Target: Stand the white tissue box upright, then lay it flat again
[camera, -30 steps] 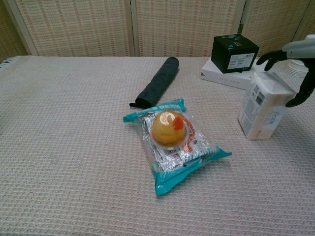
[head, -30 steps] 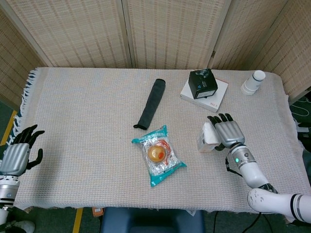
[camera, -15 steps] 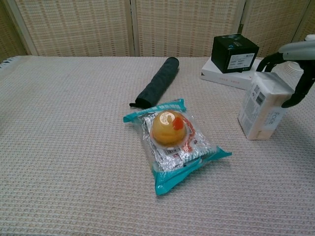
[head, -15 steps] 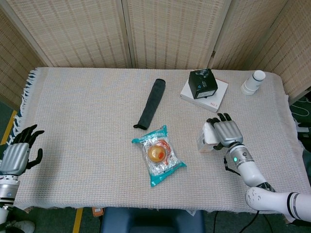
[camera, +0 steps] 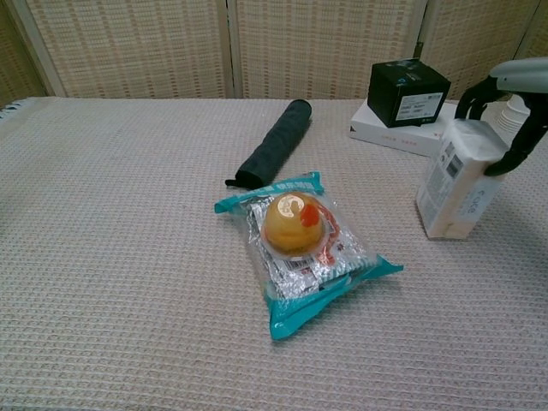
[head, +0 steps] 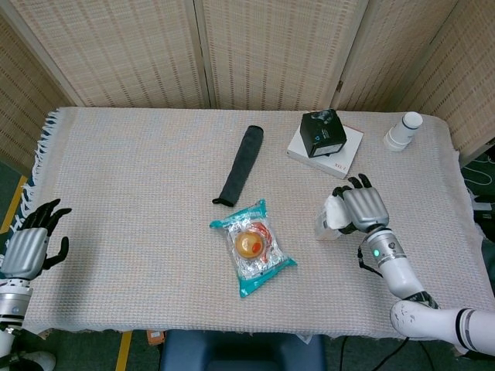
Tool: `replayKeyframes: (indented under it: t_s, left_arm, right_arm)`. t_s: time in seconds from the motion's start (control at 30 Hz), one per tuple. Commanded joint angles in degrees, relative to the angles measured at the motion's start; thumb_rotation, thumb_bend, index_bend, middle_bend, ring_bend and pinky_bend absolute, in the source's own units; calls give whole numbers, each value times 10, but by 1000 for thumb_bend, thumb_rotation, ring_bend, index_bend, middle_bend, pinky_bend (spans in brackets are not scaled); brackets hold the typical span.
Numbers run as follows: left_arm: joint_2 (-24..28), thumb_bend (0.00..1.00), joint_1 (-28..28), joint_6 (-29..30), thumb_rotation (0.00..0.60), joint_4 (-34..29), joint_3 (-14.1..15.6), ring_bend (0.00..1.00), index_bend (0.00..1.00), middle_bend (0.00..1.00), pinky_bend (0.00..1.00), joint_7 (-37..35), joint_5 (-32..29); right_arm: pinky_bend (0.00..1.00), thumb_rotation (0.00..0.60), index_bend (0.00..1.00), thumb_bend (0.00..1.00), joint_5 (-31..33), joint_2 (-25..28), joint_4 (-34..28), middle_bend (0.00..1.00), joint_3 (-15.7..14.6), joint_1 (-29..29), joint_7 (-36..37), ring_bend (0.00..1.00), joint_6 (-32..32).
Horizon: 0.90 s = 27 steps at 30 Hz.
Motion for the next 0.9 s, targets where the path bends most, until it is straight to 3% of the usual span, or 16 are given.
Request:
replayKeyframes:
  t_s: [0.03, 0.2, 0.4, 0.63, 0.9]
  left_arm:
    - [0, 550, 0, 1, 600, -1, 0, 0, 191, 0, 118, 0, 0]
    - [1, 549, 1, 2, 600, -4, 1, 0, 190, 0, 118, 3, 1]
    - [1, 552, -1, -1, 600, -6, 3, 0, 191, 0, 118, 10, 1]
    - [1, 550, -1, -2, 600, -2, 0, 0, 191, 0, 118, 9, -4]
    - [-1, 550, -1, -3, 600, -1, 0, 0, 191, 0, 118, 12, -7]
  right_arm:
    - [0, 600, 392, 95, -84, -7, 24, 412, 22, -41, 126, 289, 8]
    - [0, 600, 423, 116, -198, -51, 117, 416, 43, -108, 356, 312, 48]
    - [0, 600, 410, 149, -246, -131, 271, 417, 26, -128, 504, 304, 1]
    - [0, 600, 434, 149, -307, -228, 444, 416, 33, -117, 665, 156, -25]
    - [0, 600, 449, 157, -363, -299, 569, 417, 32, -101, 802, 142, -20]
